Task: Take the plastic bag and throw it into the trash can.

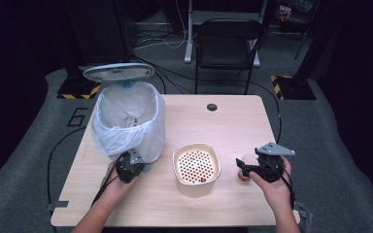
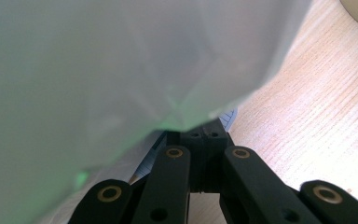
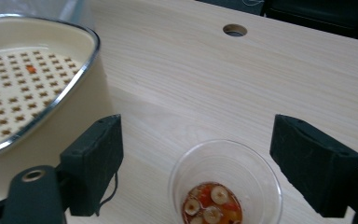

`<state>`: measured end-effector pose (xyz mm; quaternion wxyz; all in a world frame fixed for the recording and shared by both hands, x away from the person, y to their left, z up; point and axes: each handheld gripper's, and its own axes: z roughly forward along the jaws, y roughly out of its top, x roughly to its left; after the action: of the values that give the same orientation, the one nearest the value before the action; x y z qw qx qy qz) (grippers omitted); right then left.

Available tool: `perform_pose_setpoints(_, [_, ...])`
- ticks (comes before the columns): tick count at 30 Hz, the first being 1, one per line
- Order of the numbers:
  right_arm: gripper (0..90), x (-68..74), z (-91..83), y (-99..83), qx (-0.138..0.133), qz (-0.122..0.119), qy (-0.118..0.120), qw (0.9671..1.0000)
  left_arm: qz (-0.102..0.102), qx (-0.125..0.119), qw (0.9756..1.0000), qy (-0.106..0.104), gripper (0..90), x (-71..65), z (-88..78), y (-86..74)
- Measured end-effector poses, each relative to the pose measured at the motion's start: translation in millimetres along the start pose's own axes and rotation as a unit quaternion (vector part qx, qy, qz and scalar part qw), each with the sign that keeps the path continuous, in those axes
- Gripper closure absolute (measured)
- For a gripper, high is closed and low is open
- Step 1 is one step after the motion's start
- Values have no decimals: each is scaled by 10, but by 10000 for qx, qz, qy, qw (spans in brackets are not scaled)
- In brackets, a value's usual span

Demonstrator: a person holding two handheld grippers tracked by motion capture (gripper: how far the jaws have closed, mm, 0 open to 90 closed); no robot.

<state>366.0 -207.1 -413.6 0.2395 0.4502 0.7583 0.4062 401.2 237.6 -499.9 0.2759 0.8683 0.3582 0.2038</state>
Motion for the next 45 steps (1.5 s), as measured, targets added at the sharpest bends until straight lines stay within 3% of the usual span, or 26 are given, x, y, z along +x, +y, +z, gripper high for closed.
perform_pose_setpoints(4, [141, -64, 35, -64, 59, -51, -87, 9999, -52, -14, 10000, 10, 900, -7, 2, -2])
perform_pose_setpoints(10, [83, -148, 69, -140, 13, 57, -182, 9998, -6, 14, 10000, -27, 900, 5, -2, 1])
perform_pose_setpoints(13, [51, -182, 94, -184, 46, 143, -184, 9997, 6, 17, 10000, -16, 900, 3, -2, 2])
perform_pose_setpoints(19, [54, -186, 182, -249, 177, 91, -115, 9997, -22, 6, 10000, -18, 900, -1, 0, 1])
perform_pose_setpoints(25, [158, -194, 307, -356, 370, 61, 33, 9993, -29, 10, 10000, -30, 900, 10, -2, 0])
perform_pose_setpoints(30, [167, -173, 391, -417, 491, -121, -62, 9987, -34, 8, 10000, -29, 900, 8, -1, 0])
perform_pose_setpoints(40, [199, -184, 452, -478, 602, -133, -63, 9981, -14, 0, 10000, -5, 900, 3, 1, 1])
perform_pose_setpoints(45, [264, -190, 462, -481, 605, -158, -25, 9980, -14, -15, 10000, -27, 900, 4, 3, 0])
